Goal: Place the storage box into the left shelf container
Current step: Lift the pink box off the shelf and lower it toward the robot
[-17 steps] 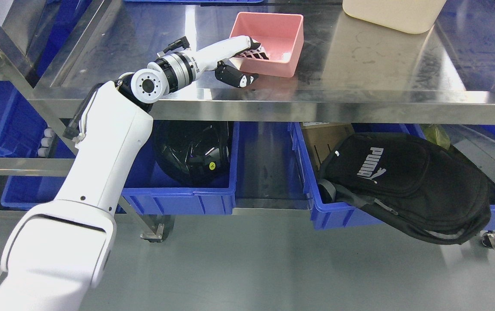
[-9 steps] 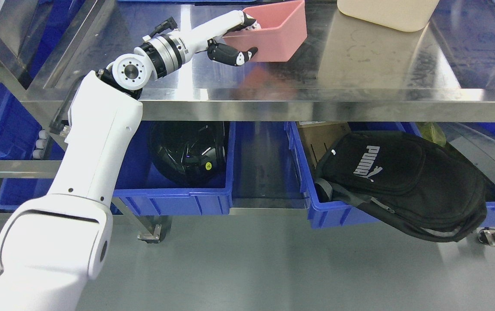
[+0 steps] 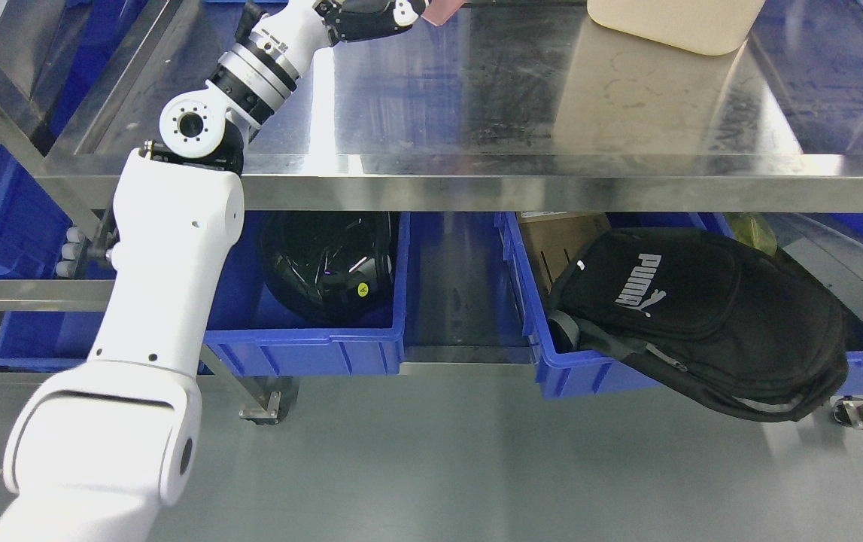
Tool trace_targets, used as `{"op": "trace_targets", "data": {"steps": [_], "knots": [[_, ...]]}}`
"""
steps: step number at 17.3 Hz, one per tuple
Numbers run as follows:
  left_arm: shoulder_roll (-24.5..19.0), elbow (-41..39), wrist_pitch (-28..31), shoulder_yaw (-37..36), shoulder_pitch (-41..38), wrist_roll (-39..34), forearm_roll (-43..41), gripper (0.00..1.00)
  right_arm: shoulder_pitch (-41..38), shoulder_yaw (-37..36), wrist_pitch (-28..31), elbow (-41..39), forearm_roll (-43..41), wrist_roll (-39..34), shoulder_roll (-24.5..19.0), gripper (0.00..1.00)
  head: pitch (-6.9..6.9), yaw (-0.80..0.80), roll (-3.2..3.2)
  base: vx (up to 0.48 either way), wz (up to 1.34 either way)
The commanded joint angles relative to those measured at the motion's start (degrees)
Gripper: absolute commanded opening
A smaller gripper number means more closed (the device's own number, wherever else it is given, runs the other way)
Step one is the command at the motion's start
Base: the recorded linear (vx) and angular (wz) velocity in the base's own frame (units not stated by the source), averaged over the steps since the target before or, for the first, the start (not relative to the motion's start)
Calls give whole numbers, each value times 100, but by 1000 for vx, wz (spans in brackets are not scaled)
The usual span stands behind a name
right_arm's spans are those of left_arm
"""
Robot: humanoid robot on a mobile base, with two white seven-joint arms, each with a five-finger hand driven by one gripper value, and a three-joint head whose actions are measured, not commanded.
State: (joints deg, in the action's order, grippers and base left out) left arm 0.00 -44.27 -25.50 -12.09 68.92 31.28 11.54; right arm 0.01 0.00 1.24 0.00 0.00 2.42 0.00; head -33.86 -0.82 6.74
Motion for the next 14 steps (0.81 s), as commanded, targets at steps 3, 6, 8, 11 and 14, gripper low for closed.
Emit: {"op": "trace_targets", "data": {"steps": [3, 6, 8, 11, 14], "knots": [[-100, -4358, 81, -689, -2670, -2036, 1096, 1, -54, -26, -1, -100, 9, 4, 100, 100, 0, 0, 0, 0, 0], [-100, -4722, -173, -707, -3682, -2012, 1096, 1, -54, -26, -1, -100, 9, 4, 100, 100, 0, 0, 0, -12, 0], [-100, -4722, -525, -707, -4104, -1968, 1096, 1, -54, -26, -1, -100, 9, 4, 100, 100, 0, 0, 0, -48, -58], [-100, -4722, -632, -489, -4325, -1959, 1088, 1, -54, -26, -1, -100, 9, 4, 100, 100, 0, 0, 0, -133, -169], [-100, -4722, -614, 204, -4334, -1941, 1088, 1, -54, -26, -1, -100, 9, 4, 100, 100, 1, 0, 0, -175, -132]]}}
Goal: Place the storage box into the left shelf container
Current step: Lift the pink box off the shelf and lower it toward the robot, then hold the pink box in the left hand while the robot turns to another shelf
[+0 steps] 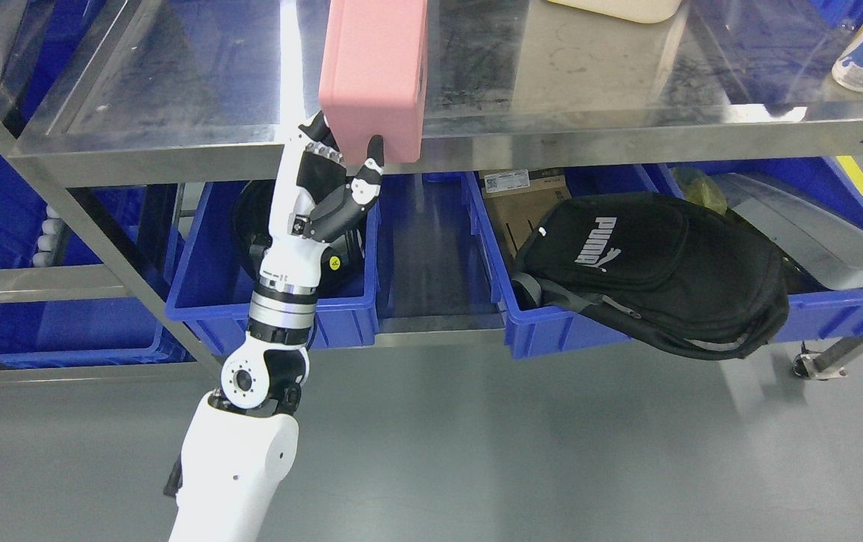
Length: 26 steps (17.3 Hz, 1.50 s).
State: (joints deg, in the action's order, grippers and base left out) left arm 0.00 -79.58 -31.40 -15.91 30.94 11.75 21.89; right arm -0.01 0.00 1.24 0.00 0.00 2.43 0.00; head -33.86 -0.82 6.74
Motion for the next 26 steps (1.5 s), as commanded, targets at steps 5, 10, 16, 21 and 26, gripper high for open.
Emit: {"op": "trace_targets", "data": {"steps": [5, 10, 16, 21, 26], "knots": [[-100, -1183, -33, 1099, -922, 21, 52, 2, -52, -26, -1, -100, 9, 3, 100, 100, 0, 0, 0, -168, -11], [-100, -1183, 168, 1161, -1476, 12, 61, 2, -52, -26, -1, -100, 9, 3, 100, 100, 0, 0, 0, -83, 97], [-100, -1183, 1179, 1397, -1767, -199, 228, 2, -52, -26, -1, -100, 9, 3, 100, 100, 0, 0, 0, -6, 12], [-100, -1183, 1109, 1644, -1776, -6, 237, 3, -52, -26, -1, -100, 9, 3, 100, 100, 0, 0, 0, 16, -16], [-100, -1183, 1048, 1662, -1907, 241, 237, 3, -52, -26, -1, -100, 9, 3, 100, 100, 0, 0, 0, 17, 125]]}}
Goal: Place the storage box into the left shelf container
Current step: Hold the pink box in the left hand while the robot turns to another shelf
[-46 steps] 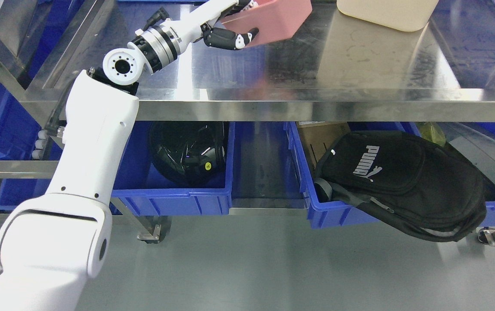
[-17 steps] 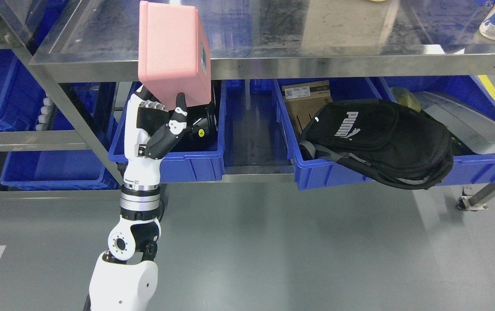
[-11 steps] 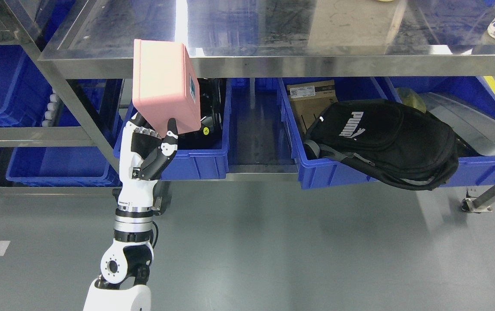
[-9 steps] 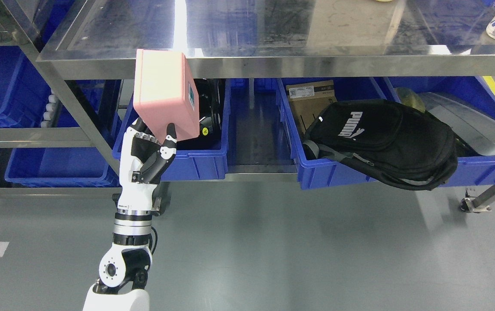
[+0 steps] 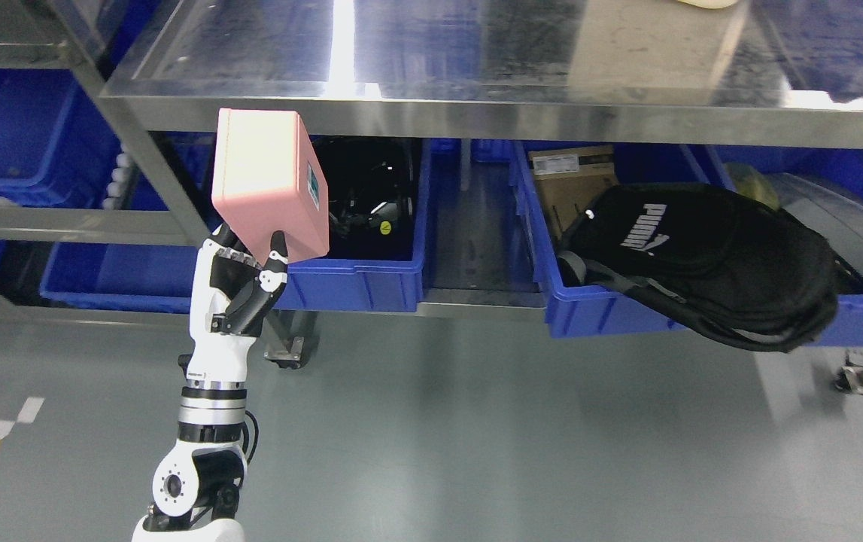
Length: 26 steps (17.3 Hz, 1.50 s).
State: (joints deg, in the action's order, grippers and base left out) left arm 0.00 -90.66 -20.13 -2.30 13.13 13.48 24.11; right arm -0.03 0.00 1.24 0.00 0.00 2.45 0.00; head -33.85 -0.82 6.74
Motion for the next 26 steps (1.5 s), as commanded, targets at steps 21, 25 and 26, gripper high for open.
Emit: {"op": "trace_targets", "data": {"steps": [21, 25, 26], "knots": [[-100, -75, -633, 388, -381, 75, 15, 3, -50, -26, -1, -100, 9, 1, 100, 100, -4, 0, 0, 187, 1108], [-100, -66, -633, 379, -381, 75, 15, 3, -50, -26, -1, -100, 9, 1, 100, 100, -4, 0, 0, 397, 274], [-100, -66, -633, 379, -381, 75, 15, 3, -50, -26, -1, -100, 9, 1, 100, 100, -4, 0, 0, 447, 61]]}}
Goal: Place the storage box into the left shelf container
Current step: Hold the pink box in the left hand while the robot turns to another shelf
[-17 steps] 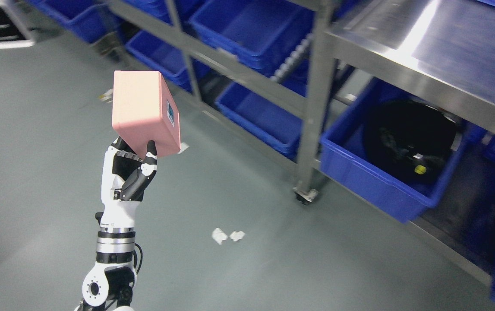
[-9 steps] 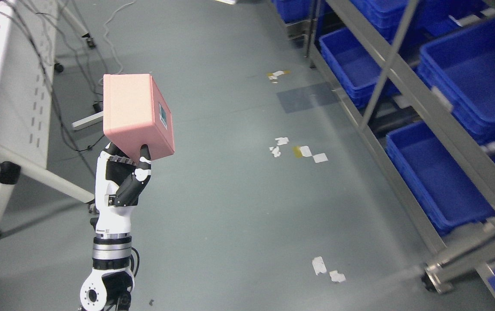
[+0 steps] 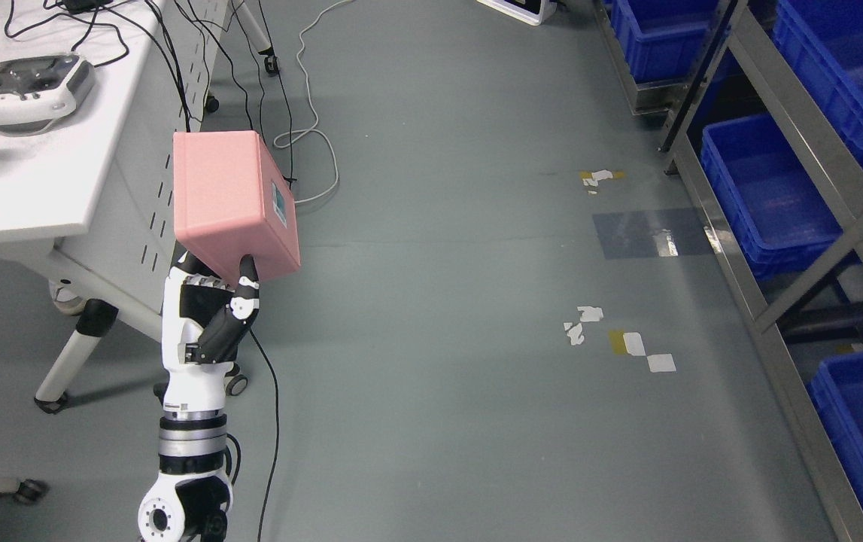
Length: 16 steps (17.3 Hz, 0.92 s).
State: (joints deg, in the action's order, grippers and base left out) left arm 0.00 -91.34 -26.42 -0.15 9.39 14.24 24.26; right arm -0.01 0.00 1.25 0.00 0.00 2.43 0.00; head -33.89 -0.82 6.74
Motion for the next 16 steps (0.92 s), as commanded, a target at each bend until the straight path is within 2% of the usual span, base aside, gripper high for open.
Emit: {"op": "trace_targets", "data": {"steps": [1, 7, 16], "knots": [[-100, -7, -3, 164, -7, -1, 0, 3, -52, -27, -2, -100, 9, 3, 100, 100, 0, 0, 0, 447, 61], [-100, 2, -3, 59, -7, 8, 0, 3, -52, -27, -2, -100, 9, 3, 100, 100, 0, 0, 0, 537, 29], [-100, 19, -47, -336, -156, 34, 0, 4, -52, -27, -2, -100, 9, 3, 100, 100, 0, 0, 0, 625, 57]]}}
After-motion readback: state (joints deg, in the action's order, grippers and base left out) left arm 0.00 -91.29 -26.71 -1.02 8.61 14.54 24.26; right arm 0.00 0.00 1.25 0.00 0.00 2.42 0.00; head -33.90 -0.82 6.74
